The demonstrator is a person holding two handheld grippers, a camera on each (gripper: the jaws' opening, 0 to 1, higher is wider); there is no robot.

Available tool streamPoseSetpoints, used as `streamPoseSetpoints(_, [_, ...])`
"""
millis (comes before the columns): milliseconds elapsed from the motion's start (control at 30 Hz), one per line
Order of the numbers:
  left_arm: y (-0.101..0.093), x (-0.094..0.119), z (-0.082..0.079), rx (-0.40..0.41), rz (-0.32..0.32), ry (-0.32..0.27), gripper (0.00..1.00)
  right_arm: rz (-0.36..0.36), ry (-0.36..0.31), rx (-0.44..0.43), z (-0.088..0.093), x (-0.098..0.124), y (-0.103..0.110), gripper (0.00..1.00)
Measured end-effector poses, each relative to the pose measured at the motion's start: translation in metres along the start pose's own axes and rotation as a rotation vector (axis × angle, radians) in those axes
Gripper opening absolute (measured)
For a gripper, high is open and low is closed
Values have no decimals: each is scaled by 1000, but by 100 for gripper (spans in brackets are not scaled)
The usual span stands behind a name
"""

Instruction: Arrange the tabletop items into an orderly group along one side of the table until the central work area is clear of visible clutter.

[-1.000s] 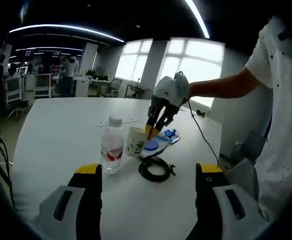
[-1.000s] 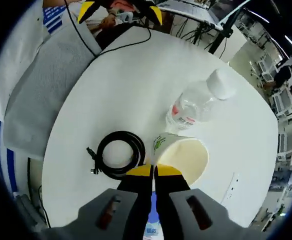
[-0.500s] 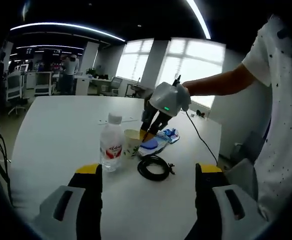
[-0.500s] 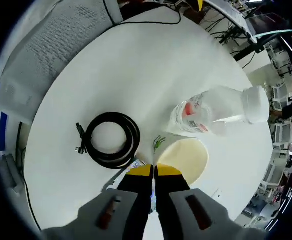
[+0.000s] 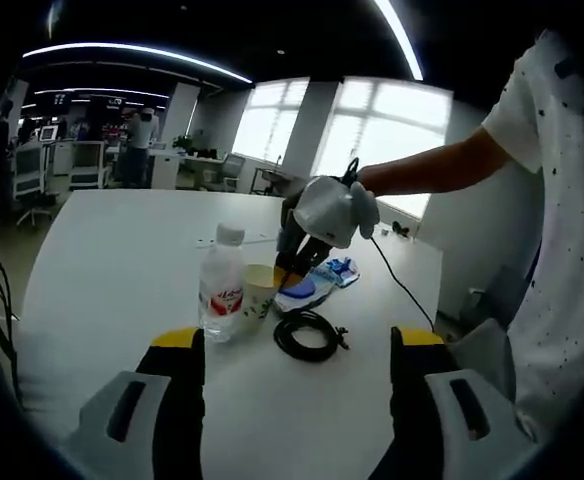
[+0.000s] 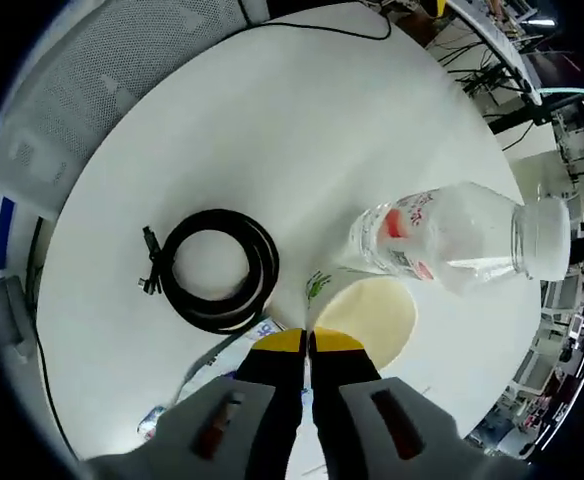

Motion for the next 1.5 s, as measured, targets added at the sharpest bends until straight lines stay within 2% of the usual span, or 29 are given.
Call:
streamPoseSetpoints(333, [0, 0, 0, 6, 0, -2, 77, -3, 22, 16, 0, -6, 1, 0])
streamPoseSetpoints(567, [-2, -2, 0, 11, 6, -2, 77, -25, -19, -16, -2, -2, 1, 0])
streamPoseSetpoints(1000, [-3, -2, 0, 15, 4, -3, 78, 5, -30, -39, -1, 1, 0, 11])
streamPoseSetpoints(1300, [-4, -2, -2, 8, 4, -4, 78, 39, -73, -90, 1, 14, -1, 14])
streamPoseSetpoints(1500, [-5, -4, -5, 0, 8, -2, 78, 74, -113, -155, 5, 24, 0, 17])
Point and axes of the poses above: the point that each gripper's makers call its tool centre point, and the gripper's own axes: x roughly backward along the fingers, y roughly to its left, z roughly out of its underside, the point moved 10 cm from there along x, roughly backward along the fingers, and after that the axes turned 10 degrees about y, right-handed, at the moved point
